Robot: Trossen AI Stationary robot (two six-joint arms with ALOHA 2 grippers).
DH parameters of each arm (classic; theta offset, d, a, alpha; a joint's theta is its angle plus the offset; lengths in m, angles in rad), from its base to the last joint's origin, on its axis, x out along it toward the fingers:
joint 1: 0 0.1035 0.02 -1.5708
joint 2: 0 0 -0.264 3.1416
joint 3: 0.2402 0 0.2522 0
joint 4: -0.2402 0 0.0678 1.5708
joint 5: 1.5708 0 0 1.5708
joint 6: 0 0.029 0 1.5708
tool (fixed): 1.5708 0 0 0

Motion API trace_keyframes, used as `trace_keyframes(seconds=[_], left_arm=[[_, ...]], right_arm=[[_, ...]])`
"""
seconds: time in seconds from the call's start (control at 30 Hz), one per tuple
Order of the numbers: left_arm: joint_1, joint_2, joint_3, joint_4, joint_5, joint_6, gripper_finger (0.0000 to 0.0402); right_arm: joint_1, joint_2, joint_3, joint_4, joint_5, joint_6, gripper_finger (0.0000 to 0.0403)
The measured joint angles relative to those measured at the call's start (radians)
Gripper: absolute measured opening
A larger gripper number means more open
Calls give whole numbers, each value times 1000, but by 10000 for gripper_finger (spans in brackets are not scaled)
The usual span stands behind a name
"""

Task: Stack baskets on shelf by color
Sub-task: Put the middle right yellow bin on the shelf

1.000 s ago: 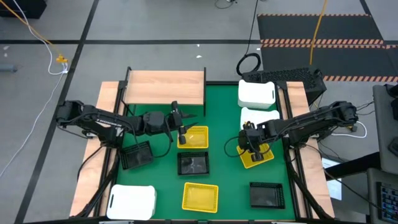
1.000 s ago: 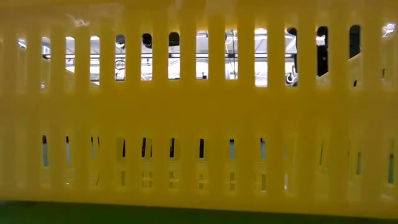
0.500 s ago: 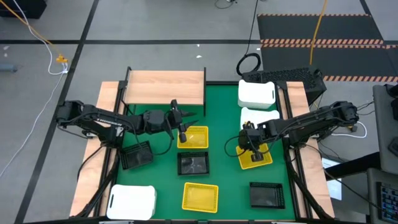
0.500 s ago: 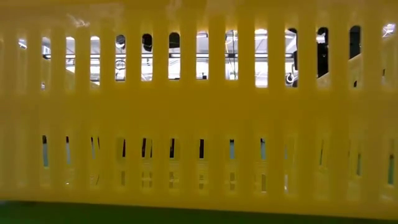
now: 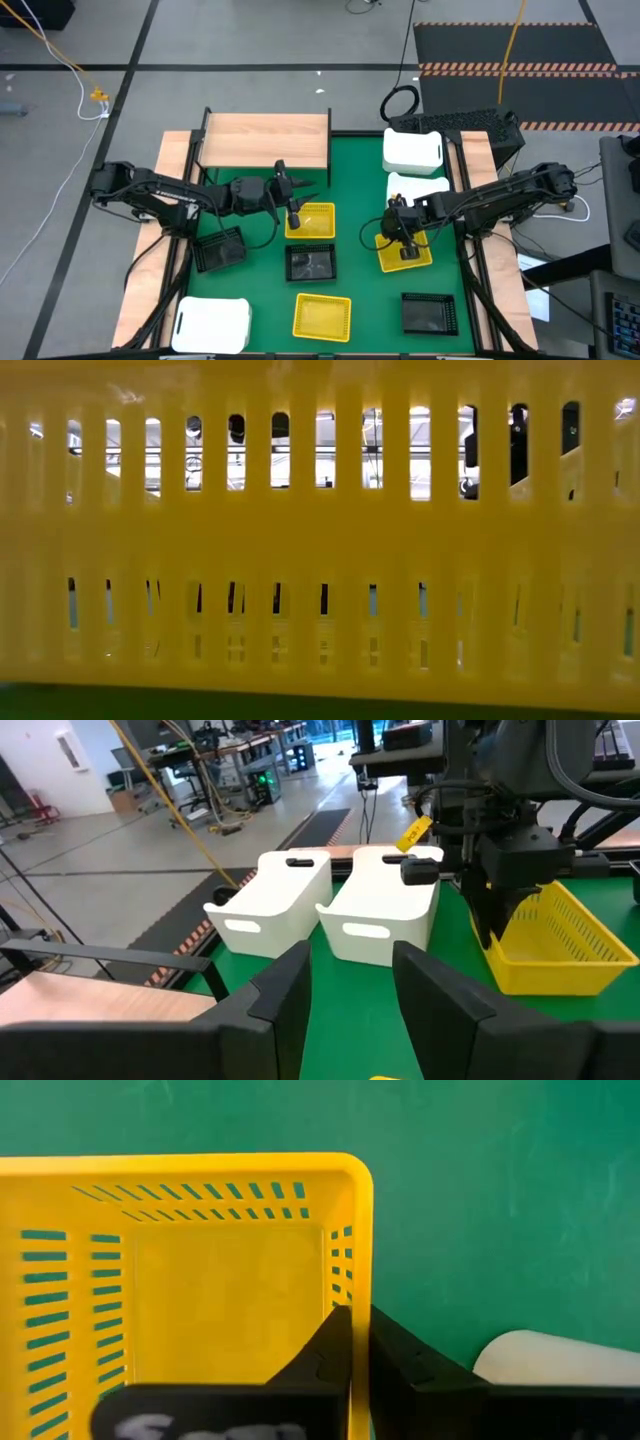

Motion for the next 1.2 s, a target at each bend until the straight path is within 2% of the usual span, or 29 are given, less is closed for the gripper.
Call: trace_keyframes(seconds=[0.27,0.47,0.57,0.67,0.77,0.87,0.97,1.03,1.13,1.2], left_arm=[[1,0,-1,45,-1,15,145],[-9,-10,-1,32,-2,17,145],[-13,-10,-1,3,-2,21,145],[-14,-10,-1,-30,-16,39,145],[-20,-32,-1,-70,-150,42,145],[-60,-114,-2,-157,-473,26,145],[-128,-226,-1,-241,-740,35,145],[-172,-294,-1,-283,-820,41,145],[-212,-358,-1,-294,-831,46,145],[-221,-376,-1,-299,-832,60,145]], right_arm=[[0,0,6,52,0,-55,6],[-1,1,117,82,17,-117,6],[-1,1,198,83,87,-127,6],[-14,1,280,114,220,-166,6],[-58,0,338,258,312,-196,6],[-134,0,349,490,343,-169,6],[-233,20,336,772,343,-33,6],[-304,54,332,928,342,79,6],[-398,137,334,1117,345,218,6],[-443,200,369,1142,342,315,6]])
